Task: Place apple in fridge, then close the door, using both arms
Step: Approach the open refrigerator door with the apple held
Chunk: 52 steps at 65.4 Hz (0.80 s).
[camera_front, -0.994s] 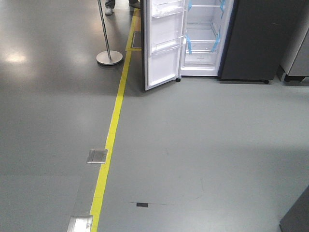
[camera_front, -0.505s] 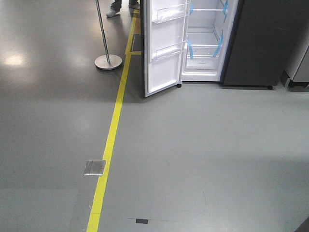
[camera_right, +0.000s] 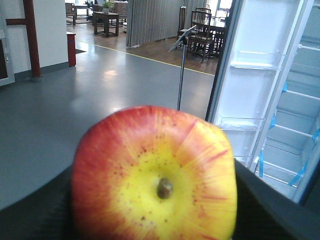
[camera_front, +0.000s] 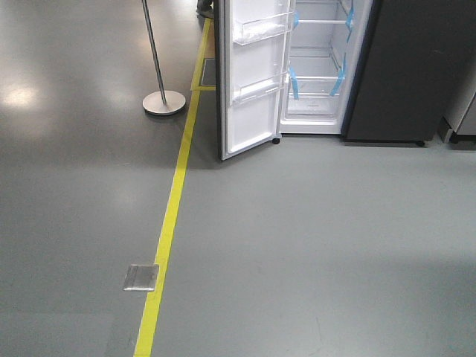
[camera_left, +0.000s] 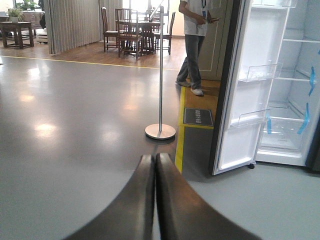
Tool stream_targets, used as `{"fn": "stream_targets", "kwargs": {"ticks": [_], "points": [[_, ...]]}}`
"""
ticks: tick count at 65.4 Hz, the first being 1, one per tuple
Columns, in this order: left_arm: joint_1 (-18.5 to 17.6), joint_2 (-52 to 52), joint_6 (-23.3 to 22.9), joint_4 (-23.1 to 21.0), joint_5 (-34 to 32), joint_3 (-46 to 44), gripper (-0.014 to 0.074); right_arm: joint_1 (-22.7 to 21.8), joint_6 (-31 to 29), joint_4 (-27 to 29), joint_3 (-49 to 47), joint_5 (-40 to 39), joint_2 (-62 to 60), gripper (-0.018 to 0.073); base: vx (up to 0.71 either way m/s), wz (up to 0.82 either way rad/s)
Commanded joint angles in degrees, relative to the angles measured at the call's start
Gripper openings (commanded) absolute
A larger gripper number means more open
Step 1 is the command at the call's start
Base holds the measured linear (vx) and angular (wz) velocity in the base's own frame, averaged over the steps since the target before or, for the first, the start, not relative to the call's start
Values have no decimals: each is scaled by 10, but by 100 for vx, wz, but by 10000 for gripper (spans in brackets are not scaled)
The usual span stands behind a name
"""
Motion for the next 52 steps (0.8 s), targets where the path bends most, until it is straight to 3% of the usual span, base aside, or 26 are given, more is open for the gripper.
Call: {"fn": "stream_targets", "kwargs": {"ticks": [1, 52], "points": [[0, -9, -3, -5, -40, -10, -6, -2, -2, 14, -12, -45, 3, 223, 18, -1], [0, -9, -3, -5, -40, -10, -6, -2, -2, 14, -12, -45, 3, 223, 18, -5]]}}
